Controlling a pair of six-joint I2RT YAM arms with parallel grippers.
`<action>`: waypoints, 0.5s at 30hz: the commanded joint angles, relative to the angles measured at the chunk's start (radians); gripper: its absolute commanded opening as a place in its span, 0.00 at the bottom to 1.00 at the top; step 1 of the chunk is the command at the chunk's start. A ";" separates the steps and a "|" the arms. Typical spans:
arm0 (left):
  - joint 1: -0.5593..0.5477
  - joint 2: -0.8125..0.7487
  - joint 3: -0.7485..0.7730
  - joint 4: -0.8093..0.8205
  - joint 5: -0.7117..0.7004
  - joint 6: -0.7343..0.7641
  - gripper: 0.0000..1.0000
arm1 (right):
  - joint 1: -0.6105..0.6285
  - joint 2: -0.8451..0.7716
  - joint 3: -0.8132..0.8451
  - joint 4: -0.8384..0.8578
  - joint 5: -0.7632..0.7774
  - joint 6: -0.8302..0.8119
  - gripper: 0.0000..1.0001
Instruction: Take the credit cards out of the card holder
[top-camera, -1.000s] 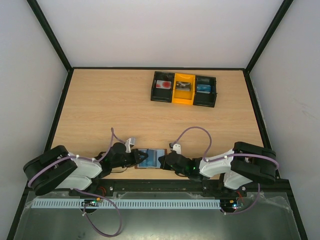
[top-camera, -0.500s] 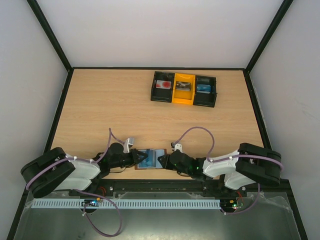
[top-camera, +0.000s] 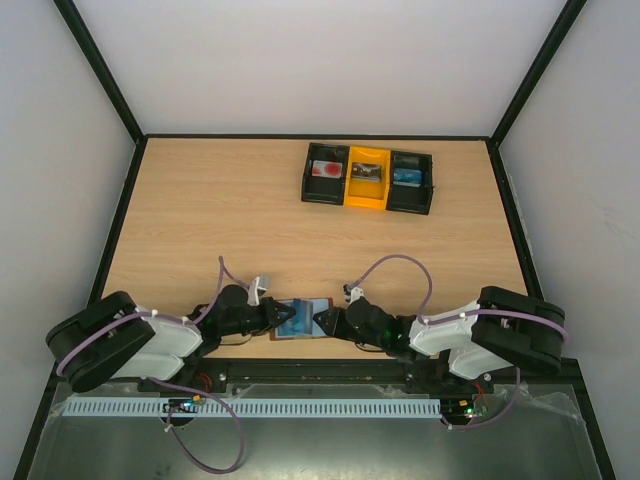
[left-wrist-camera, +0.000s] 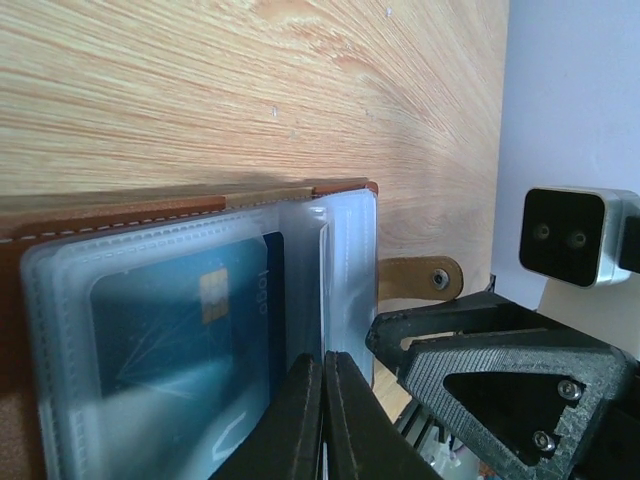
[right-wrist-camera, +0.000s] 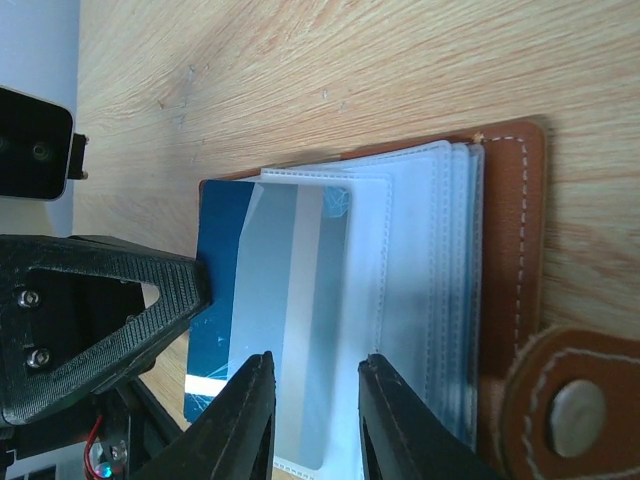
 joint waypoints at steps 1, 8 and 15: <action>0.007 -0.068 0.036 -0.145 -0.046 0.055 0.03 | -0.005 -0.012 0.036 -0.035 0.005 -0.037 0.24; -0.003 -0.089 0.072 -0.239 -0.083 0.082 0.03 | -0.005 0.003 0.100 -0.072 0.008 -0.097 0.22; -0.011 -0.134 0.122 -0.386 -0.120 0.123 0.03 | -0.008 0.085 0.135 -0.110 0.038 -0.116 0.20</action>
